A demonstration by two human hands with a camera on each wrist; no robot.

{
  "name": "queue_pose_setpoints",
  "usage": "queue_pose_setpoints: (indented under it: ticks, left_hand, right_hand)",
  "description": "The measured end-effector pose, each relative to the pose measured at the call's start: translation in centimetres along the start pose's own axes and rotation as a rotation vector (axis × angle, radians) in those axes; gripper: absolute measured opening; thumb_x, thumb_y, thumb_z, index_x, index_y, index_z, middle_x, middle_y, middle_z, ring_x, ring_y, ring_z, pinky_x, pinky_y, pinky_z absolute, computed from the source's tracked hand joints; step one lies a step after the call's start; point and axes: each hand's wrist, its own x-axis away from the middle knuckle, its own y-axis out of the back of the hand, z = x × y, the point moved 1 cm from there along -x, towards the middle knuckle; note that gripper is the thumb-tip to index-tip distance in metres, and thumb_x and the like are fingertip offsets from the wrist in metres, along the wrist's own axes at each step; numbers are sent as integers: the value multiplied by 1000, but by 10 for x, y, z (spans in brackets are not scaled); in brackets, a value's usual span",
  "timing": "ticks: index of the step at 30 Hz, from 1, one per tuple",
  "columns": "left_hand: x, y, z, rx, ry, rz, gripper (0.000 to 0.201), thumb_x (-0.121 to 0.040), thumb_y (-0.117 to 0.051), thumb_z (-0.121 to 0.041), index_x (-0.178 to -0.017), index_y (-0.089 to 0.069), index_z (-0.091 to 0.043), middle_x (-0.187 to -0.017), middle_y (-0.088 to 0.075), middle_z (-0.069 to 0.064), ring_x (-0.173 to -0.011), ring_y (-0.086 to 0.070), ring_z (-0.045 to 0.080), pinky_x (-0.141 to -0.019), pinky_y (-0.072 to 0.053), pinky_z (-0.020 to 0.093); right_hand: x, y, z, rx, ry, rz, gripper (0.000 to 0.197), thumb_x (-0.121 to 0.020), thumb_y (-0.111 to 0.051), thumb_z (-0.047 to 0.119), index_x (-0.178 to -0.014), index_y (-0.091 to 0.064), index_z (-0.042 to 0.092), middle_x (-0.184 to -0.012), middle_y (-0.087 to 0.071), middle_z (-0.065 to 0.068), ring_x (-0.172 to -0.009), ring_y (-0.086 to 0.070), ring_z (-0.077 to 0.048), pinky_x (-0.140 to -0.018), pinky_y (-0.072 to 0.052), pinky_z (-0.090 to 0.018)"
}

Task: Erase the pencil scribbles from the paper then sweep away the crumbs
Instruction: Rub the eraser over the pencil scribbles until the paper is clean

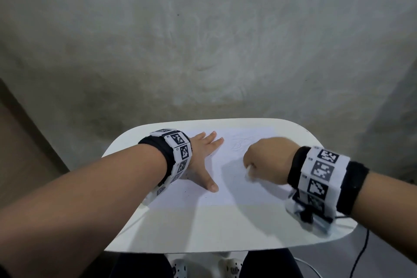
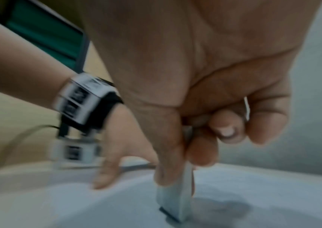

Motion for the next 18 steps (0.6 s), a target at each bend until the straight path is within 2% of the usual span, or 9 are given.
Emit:
queue_pose_setpoints:
  ticks: [2,6,9,13,16,18]
  left_hand:
    - [0,1,0,-9,-3,8,129,-67,-69,-71,-148,25,-32,-155,31,-10,-146,21,16,-117,-2,50]
    - [1,0,0,-11,3,2,129,-68,-68,-71,-148,25,-32,-155,31,-10,-146,21,16,-117,-2,50]
    - [-1,-1,1,-6,-1,5,130,-67,-68,-72,-148,25,-33,-155,31,-10,-146,21,16,-117,-2,50]
    - [-1,-1,0,-1,0,-2,129,-67,-68,-72,-148,25,-32,-156,31,-9,-146,21,17,-117,-1,49]
    - [-2,-1,1,1,-2,1,130,-66,-68,-72,-148,25,-32,-155,31,-9,-146,21,17,-117,-1,49]
    - [-2,-1,3,-1,-7,-1,130,-66,-68,-73,-148,25,-32,-155,31,-9,-146,21,17,-117,-1,49]
  right_hand:
    - [1,-5,7,-8,28,41,19,-80,-55,22,-62,-49,17,-63,-48,0,-66,-43,-24,-50,-26,-25]
    - [1,3,-16,-47,-81,15,20,-78,-54,25,-60,-50,18,-65,-54,1,-68,-49,-24,-55,-34,-25]
    - [4,-6,3,-12,26,21,19,-80,-54,24,-62,-50,17,-68,-53,1,-68,-46,-24,-51,-29,-25]
    - [5,1,-15,-69,-93,12,17,-79,-54,27,-64,-53,18,-64,-53,3,-68,-50,-23,-53,-33,-25]
    - [8,-4,2,-18,-12,1,16,-81,-54,23,-66,-52,18,-66,-52,2,-69,-46,-24,-50,-28,-25]
    - [9,-6,6,-49,-2,46,18,-81,-55,25,-65,-52,17,-67,-54,1,-68,-47,-24,-52,-31,-25]
